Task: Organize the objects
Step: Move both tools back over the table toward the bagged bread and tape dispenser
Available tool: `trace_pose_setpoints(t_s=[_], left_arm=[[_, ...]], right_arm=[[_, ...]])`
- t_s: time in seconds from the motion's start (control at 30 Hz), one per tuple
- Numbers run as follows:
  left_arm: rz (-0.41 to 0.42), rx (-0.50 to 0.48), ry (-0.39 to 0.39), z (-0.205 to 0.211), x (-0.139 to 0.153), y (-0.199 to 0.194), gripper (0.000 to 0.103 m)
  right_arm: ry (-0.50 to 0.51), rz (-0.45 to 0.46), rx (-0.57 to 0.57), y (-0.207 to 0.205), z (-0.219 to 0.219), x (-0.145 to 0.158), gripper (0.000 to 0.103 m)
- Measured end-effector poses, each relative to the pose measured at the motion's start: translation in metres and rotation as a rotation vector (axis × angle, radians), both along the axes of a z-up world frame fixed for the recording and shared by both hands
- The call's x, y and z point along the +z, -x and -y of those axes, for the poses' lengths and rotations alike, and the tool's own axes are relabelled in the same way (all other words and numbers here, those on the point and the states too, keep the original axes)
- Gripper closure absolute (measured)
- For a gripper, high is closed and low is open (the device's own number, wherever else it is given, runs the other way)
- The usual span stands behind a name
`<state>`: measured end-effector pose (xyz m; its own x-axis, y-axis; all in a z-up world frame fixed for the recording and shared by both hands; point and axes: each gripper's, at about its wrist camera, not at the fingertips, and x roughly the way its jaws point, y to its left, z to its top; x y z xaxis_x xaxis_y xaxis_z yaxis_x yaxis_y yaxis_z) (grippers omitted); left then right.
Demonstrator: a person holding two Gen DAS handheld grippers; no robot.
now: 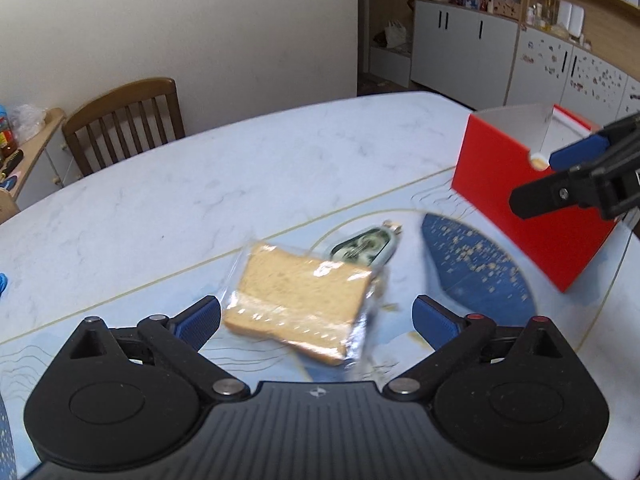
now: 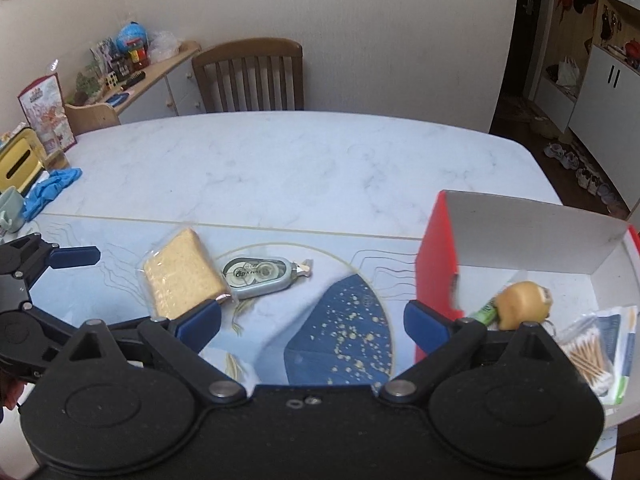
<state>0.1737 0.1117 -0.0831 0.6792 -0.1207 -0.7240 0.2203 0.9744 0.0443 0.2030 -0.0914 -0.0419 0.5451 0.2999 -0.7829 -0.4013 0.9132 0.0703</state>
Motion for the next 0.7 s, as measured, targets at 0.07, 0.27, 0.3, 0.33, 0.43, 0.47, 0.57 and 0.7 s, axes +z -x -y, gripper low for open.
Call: trace_pose_setpoints(t_s=[0.07, 0.27, 0.3, 0.33, 0.43, 0.47, 0.57, 0.7], left_arm=[[-0.011, 0.003, -0.012, -0.008, -0.004, -0.005, 0.000], [-0.065, 0.082, -0.022, -0.018, -0.010, -0.035, 0.000], [-0.067, 0.100, -0.047, -0.017, -0.011, -0.041, 0.000], [-0.069, 0.110, -0.076, -0.015, -0.013, -0.047, 0.000], [-0.088, 0.142, -0.114, -0.008, -0.016, -0.064, 0.000], [-0.098, 0.152, -0.103, -0.008, -0.016, -0.069, 0.000], [-0.113, 0.209, -0.060, -0.008, -0.011, -0.083, 0.000], [-0.150, 0.313, -0.031, -0.009, -0.015, -0.105, 0.000]], right_arm=[[0.011, -0.005, -0.004, -0.004, -0.006, -0.005, 0.005], [0.034, -0.029, -0.011, -0.016, -0.019, -0.018, 0.005], [0.038, -0.033, -0.012, -0.017, -0.020, -0.020, 0.005], [0.041, -0.037, -0.011, -0.019, -0.020, -0.022, 0.005], [0.049, -0.042, -0.009, -0.023, -0.022, -0.026, 0.005], [0.050, -0.043, -0.008, -0.024, -0.021, -0.027, 0.005], [0.047, -0.044, -0.008, -0.026, -0.020, -0.028, 0.005], [0.051, -0.050, -0.004, -0.031, -0.020, -0.030, 0.005]])
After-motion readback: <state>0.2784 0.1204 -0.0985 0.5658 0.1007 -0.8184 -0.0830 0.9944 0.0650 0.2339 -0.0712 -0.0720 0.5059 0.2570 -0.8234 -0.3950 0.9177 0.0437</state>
